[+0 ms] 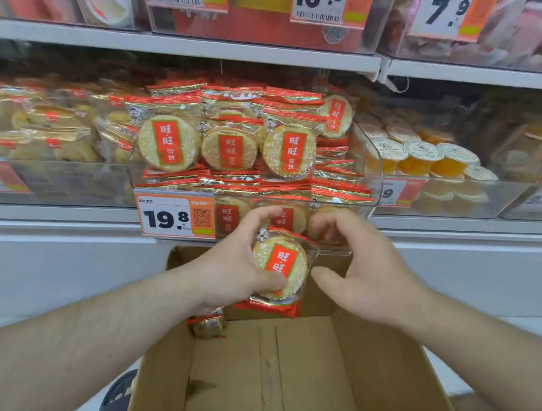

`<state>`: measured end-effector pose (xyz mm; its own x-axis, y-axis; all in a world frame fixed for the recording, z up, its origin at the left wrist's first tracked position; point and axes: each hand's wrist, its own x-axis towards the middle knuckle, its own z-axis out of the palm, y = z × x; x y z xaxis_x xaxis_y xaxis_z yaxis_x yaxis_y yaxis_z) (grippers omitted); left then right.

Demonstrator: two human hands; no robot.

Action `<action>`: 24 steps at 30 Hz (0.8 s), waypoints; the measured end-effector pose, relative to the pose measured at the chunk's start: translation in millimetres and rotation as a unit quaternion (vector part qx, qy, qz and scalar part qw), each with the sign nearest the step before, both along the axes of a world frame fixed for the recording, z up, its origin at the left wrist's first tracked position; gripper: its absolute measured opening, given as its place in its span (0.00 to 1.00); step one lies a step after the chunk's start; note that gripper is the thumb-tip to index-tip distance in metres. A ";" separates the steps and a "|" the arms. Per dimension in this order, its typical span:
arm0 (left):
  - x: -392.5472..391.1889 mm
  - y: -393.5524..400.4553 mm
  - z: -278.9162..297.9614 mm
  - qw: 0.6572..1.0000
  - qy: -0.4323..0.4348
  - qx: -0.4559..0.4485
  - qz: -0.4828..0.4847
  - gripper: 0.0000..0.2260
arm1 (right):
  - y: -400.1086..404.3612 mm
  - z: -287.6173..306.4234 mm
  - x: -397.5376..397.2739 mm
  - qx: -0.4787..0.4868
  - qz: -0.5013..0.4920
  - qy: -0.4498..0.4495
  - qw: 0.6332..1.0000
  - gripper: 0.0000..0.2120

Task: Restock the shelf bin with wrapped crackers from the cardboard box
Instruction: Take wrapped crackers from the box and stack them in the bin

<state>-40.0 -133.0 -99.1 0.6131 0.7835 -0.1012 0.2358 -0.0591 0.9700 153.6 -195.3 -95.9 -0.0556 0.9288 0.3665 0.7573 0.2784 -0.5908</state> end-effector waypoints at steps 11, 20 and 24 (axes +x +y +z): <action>23.4 -0.3 48.2 0.948 0.227 0.176 -0.135 0.55 | 12.3 26.5 17.8 -0.212 0.075 0.078 0.971 0.35; 49.5 12.0 82.5 0.949 0.133 0.250 -0.135 0.40 | 2.6 50.7 43.4 -0.185 0.061 0.153 0.969 0.23; 47.2 29.8 85.7 0.939 -0.094 0.325 0.068 0.12 | 1.5 61.9 56.3 -0.143 0.021 0.291 0.946 0.17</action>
<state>7.2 -103.2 -13.4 0.4620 0.7148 0.5250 0.1129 -0.6345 0.7646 209.9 -193.8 -34.1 0.0399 0.9959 0.0812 0.2721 0.0673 -0.9599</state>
